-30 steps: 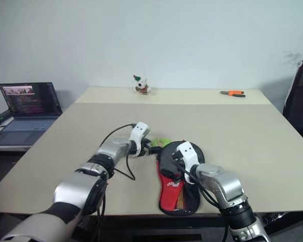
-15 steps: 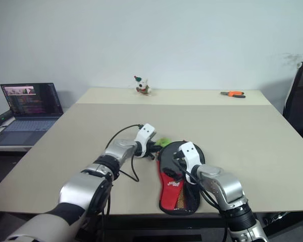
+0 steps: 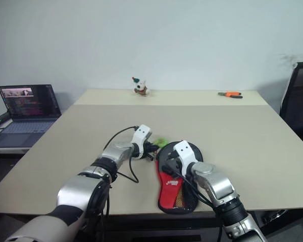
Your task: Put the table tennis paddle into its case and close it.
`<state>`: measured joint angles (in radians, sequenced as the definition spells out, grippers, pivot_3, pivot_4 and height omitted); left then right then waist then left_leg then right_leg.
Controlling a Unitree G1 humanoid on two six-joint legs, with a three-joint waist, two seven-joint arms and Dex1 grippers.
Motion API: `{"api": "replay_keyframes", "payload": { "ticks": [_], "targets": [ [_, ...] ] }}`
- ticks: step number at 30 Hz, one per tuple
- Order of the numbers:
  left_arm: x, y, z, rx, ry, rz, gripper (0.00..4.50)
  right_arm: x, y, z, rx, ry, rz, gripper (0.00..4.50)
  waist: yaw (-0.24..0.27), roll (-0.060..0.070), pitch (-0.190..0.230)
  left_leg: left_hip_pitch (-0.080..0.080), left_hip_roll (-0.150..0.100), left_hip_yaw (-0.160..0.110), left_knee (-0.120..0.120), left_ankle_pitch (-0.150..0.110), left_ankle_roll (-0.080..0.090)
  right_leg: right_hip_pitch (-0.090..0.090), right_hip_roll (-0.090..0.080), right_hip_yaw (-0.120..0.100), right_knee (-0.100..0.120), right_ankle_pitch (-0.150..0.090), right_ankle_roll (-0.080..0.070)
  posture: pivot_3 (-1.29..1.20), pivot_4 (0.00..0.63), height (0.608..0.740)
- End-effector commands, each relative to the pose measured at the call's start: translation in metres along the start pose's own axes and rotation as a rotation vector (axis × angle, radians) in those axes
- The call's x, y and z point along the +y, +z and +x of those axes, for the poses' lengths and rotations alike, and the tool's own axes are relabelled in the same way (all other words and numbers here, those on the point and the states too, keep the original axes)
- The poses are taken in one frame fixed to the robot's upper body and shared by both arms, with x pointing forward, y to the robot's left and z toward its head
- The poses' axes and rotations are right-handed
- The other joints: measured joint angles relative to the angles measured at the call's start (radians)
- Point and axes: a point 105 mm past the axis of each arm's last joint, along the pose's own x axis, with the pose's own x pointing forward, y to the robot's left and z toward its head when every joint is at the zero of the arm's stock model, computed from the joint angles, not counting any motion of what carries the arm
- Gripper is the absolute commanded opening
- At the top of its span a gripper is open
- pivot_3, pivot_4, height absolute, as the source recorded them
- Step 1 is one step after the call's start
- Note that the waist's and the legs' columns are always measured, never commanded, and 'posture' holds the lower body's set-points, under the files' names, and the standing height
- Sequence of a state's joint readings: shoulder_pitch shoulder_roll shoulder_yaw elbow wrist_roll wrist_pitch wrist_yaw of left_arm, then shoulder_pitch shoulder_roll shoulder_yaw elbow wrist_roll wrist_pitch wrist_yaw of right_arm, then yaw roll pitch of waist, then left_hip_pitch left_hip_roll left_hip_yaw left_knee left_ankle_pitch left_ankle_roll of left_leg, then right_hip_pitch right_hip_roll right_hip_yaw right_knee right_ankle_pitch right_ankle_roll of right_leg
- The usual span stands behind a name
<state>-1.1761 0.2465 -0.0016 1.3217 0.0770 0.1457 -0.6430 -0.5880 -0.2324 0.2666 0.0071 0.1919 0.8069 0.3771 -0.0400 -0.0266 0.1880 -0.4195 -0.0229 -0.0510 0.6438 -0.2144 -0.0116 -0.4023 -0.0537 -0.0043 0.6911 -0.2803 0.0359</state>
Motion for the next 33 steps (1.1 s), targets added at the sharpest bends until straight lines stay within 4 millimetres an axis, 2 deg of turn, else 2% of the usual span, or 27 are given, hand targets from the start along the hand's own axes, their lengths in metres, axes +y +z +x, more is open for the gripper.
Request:
{"api": "replay_keyframes", "payload": {
  "ticks": [1,6,13,22,27,33],
  "targets": [
    [0.024,0.014,-0.009,-0.013,0.129,0.042,0.02,-0.003,-0.03,-0.003,0.111,0.007,0.014,4.5,0.0,0.0,0.0,0.001,0.0,0.0,0.0,0.0,0.0,0.001,0.0,0.0,0.001,0.0,0.0,0.0,0.15,0.74],
    [0.021,0.038,-0.006,-0.051,0.182,0.138,0.02,-0.001,-0.045,-0.007,0.16,0.01,0.025,4.5,0.002,0.0,0.0,0.011,0.0,-0.004,0.001,0.0,0.0,0.014,0.0,-0.004,-0.001,-0.002,0.003,0.0,0.15,0.74],
    [-0.006,0.067,0.009,-0.103,0.18,0.347,0.02,0.018,-0.068,-0.023,0.226,0.052,0.051,4.5,0.009,-0.001,-0.001,0.011,0.0,-0.004,0.0,0.0,0.0,0.015,0.0,-0.004,-0.005,-0.002,0.004,0.0,0.15,0.74],
    [-0.029,0.072,0.021,-0.088,0.198,0.673,0.02,0.052,-0.094,-0.047,0.319,0.122,0.063,4.5,0.01,-0.003,-0.005,0.011,0.0,-0.004,-0.003,0.0,0.0,0.016,0.0,-0.005,-0.01,-0.003,0.005,0.0,0.15,0.74],
    [-0.04,0.089,0.023,-0.12,0.234,0.87,0.02,0.071,-0.106,-0.062,0.363,0.151,0.085,4.5,0.013,-0.009,-0.009,0.011,0.0,-0.006,-0.003,-0.001,0.0,0.017,0.0,-0.006,-0.011,-0.003,0.005,0.0,0.15,0.74],
    [-0.051,0.095,0.026,-0.138,0.243,0.996,0.02,0.082,-0.114,-0.075,0.393,0.144,0.111,4.5,0.014,-0.011,-0.013,0.011,0.0,-0.006,-0.004,-0.001,-0.001,0.018,-0.001,-0.006,-0.013,-0.003,0.006,0.0,0.15,0.74]
  ]
}}
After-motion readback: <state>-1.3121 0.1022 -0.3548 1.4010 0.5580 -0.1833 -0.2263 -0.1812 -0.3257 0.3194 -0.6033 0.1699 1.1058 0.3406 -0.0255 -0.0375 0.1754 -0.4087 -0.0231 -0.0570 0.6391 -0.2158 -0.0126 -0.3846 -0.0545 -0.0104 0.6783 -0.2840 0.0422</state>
